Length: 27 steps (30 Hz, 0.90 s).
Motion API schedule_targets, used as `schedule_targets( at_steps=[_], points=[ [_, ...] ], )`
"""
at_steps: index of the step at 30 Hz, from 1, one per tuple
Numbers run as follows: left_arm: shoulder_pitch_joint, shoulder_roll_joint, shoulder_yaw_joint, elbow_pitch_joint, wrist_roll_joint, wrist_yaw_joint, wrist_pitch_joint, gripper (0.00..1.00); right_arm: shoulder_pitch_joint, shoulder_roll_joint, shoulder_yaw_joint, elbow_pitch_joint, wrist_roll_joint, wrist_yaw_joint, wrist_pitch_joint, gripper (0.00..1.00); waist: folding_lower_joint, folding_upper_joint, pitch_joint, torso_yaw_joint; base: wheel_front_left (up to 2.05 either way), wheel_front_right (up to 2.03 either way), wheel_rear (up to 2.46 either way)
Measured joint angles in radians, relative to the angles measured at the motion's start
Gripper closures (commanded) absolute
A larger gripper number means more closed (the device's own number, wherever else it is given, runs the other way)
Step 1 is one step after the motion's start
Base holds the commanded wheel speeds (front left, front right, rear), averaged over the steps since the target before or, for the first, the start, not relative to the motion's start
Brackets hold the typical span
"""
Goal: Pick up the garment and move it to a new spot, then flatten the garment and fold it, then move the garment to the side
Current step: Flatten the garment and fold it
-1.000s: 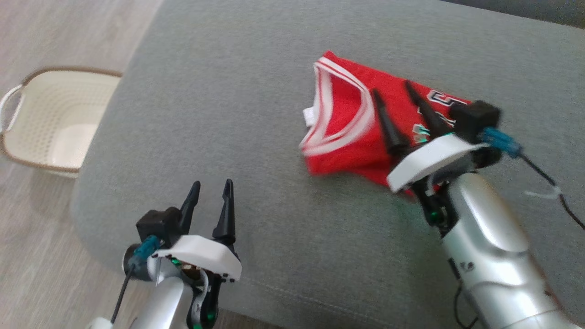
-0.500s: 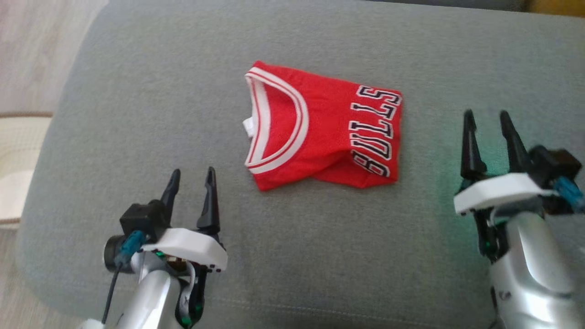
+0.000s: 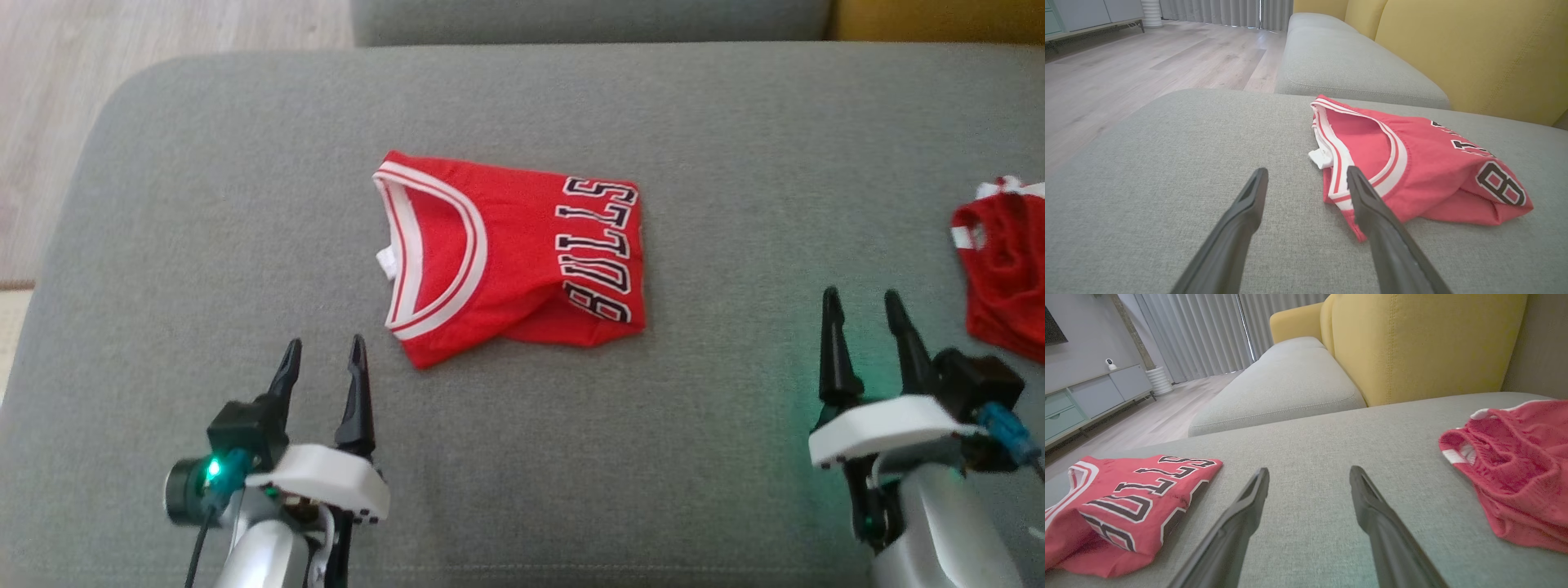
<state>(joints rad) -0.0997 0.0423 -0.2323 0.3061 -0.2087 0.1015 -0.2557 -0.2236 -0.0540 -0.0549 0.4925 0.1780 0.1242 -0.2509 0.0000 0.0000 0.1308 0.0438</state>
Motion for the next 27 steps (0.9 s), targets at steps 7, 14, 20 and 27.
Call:
schedule_targets(
  at_steps=[7, 14, 20, 27],
  points=[
    [0.027, 0.000, 0.018, -0.016, 0.014, 0.004, 0.000, 0.00, 0.038, 0.003, 0.009, -0.020, 0.010, 0.000, 0.000, 0.00, 0.0000, 0.0000, -0.024, -0.039, 0.00, 0.00, 0.00],
    [0.032, 0.000, 0.016, -0.023, 0.021, 0.004, 0.000, 0.00, 0.037, 0.003, 0.032, -0.042, -0.002, 0.000, 0.000, 0.00, 0.0000, 0.0000, -0.014, -0.030, 0.00, 0.00, 0.00],
    [0.031, 0.000, 0.012, -0.026, 0.022, 0.004, 0.000, 0.00, 0.016, 0.002, 0.227, -0.067, -0.040, 0.000, 0.000, 0.00, 0.0000, 0.0000, -0.001, 0.005, 0.00, 0.00, 0.00],
    [0.026, 0.000, -0.005, -0.022, 0.021, 0.003, 0.000, 0.00, -0.069, 0.001, 0.508, -0.067, -0.020, 0.000, 0.060, 0.00, 0.0000, 0.0000, 0.018, 0.062, 0.00, 0.00, 0.00]
  ],
)
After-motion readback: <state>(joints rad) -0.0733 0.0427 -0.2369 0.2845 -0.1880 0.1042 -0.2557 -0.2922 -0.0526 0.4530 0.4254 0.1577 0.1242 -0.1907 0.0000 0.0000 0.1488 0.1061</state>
